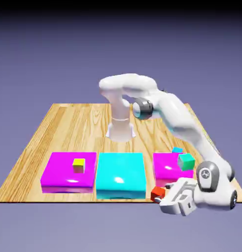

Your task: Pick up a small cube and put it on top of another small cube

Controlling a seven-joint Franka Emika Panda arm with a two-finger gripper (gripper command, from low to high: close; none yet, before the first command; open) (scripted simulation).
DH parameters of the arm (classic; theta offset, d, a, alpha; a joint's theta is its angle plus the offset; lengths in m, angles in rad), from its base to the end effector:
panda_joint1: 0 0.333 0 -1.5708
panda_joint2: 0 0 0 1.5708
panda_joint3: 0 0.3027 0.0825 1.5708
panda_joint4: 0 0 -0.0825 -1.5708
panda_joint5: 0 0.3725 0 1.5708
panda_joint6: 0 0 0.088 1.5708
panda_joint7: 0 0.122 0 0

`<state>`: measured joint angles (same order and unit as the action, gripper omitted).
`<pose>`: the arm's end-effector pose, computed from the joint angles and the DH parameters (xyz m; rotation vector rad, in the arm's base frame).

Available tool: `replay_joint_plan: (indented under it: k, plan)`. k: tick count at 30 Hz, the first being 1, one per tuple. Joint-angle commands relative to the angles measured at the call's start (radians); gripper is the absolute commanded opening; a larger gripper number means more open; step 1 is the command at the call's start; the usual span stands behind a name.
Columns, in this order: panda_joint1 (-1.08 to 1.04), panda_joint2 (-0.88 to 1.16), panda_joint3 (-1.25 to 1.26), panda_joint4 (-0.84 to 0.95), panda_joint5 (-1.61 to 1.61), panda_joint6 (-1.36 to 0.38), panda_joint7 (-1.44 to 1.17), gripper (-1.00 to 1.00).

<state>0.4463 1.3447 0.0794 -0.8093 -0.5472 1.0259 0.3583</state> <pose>0.5708 0.2214 0.0659 2.0546 0.1714 -0.9400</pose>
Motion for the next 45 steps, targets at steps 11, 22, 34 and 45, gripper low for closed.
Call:
replay_joint_plan:
  k: [11,22,34,45]
  plan:
    - [-0.23,0.003,0.398,-0.147,-0.303,-0.02,0.162,0.0]
    - [-0.327,0.004,0.567,-0.209,-0.432,-0.028,0.231,-1.0]
    - [-0.077,0.001,0.133,-0.049,-0.101,-0.007,0.054,-1.0]
    - [0.137,-0.002,-0.238,0.088,0.181,0.012,-0.097,-1.0]
